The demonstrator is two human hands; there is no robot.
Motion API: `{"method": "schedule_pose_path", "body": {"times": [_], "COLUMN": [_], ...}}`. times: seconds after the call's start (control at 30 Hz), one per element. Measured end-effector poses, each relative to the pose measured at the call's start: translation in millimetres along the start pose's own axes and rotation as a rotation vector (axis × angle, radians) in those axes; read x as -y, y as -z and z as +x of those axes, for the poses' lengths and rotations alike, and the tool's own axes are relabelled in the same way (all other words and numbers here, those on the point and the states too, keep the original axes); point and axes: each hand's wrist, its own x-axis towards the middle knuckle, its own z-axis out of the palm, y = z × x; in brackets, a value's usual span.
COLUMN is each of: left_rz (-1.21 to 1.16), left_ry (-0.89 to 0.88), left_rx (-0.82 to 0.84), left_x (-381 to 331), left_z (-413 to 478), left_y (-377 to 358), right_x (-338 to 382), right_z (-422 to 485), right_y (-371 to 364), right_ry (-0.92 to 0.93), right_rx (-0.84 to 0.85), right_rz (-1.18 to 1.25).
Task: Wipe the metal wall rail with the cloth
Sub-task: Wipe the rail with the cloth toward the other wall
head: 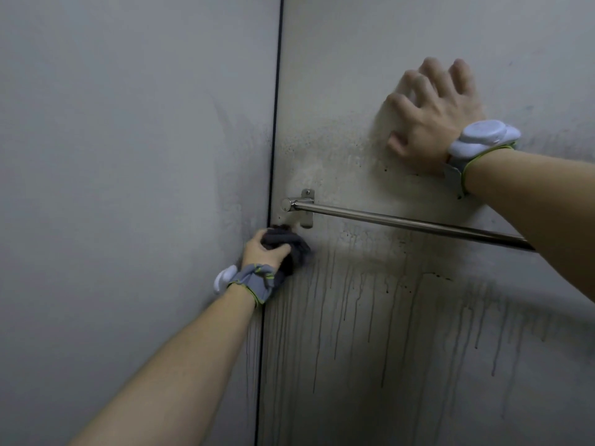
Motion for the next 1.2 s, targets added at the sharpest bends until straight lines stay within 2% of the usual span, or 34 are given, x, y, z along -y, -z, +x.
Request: {"method": "schedule_pose_path", "body": {"times": [0.1,0.27,0.37,0.43,0.5,0.57,0.67,0.77,0.9,0.93,0.97,1.13,1.2], "left_rz": [-0.031,0.084,0.174,0.167,0.013,-0.061,-0.018,0.038,0.251,0.245,0.199,-0.162,-0.276], "left_ry": [-0.012,-0.079,-0.045,-0.001,0.064,0.128,0.054,-0.036,0.096,0.115,0.150,0.295,0.261], "left_rx": [-0.084,0.023,0.136,0.127,0.010,-0.183,-0.334,-0.288,-0.074,-0.069,-0.106,-0.507,-0.514], "left_x": [-14,-29,-21,-20,-31,-52,-81,-85,-37,-26,-23,-67,-87], "left_z": [14,-3,-10,-15,-13,-9,-2,-11,-41,-49,-53,-19,-1], "left_y": [3,-40,-29,-15,-5,3,4,-12,-44,-45,-45,-13,-8], "right_x": [1,1,0,-2,-2,-3,-6,-5,-7,-6,-7,-4,-4], "right_z": [-1,-1,0,0,2,2,1,3,5,5,3,3,2], "right_y": [0,-1,-4,-6,-9,-11,-13,-14,-16,-16,-16,-12,-12], "right_ry": [-0.003,0.000,0.010,0.009,0.007,0.012,0.026,0.031,0.041,0.040,0.030,0.038,0.031], "right_rx": [0.008,0.009,-0.011,-0.034,-0.036,-0.035,-0.052,-0.040,-0.064,-0.073,-0.077,-0.055,-0.052], "right_rz": [0.006,0.000,0.001,0.016,0.018,0.004,0.027,0.028,0.047,0.039,0.030,0.002,0.000]}}
